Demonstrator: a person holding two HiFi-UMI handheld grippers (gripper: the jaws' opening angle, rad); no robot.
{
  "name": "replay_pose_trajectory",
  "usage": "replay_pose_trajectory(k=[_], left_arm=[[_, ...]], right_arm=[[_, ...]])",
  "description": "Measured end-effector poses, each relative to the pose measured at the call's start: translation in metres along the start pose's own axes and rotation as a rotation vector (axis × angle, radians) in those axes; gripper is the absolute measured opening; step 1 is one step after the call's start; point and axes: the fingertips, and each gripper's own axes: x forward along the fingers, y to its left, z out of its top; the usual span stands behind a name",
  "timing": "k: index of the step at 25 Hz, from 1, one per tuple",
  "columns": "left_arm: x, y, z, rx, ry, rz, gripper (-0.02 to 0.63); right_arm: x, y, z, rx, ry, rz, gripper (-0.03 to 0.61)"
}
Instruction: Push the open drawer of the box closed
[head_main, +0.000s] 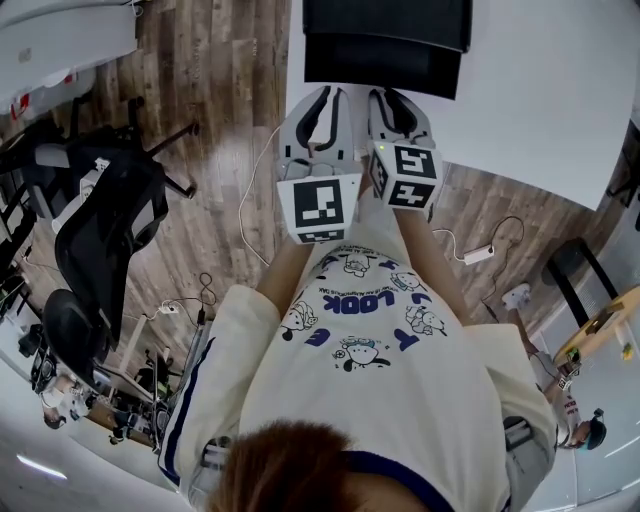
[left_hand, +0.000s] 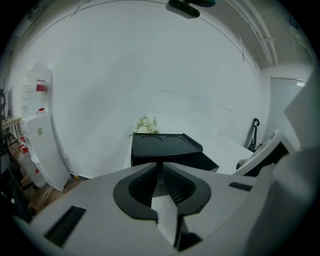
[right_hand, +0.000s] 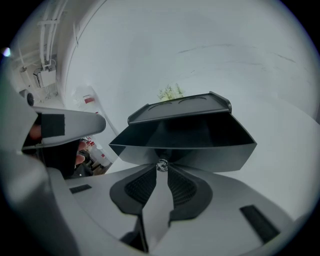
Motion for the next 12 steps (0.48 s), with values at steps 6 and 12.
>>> replay_pose_trajectory(k=[6, 12], left_arm=[[0.007, 0.003, 0.001, 0.000, 0.006, -0.005, 0.048], [0.014, 0.008, 0.003, -0.005, 0.010, -0.001, 0.048]], right_arm=[[0.008, -0.002, 0.008, 0.012, -0.007, -0.007, 0.084], [0.019, -0.006, 0.017, 0.018, -0.013, -0.013, 0.084]])
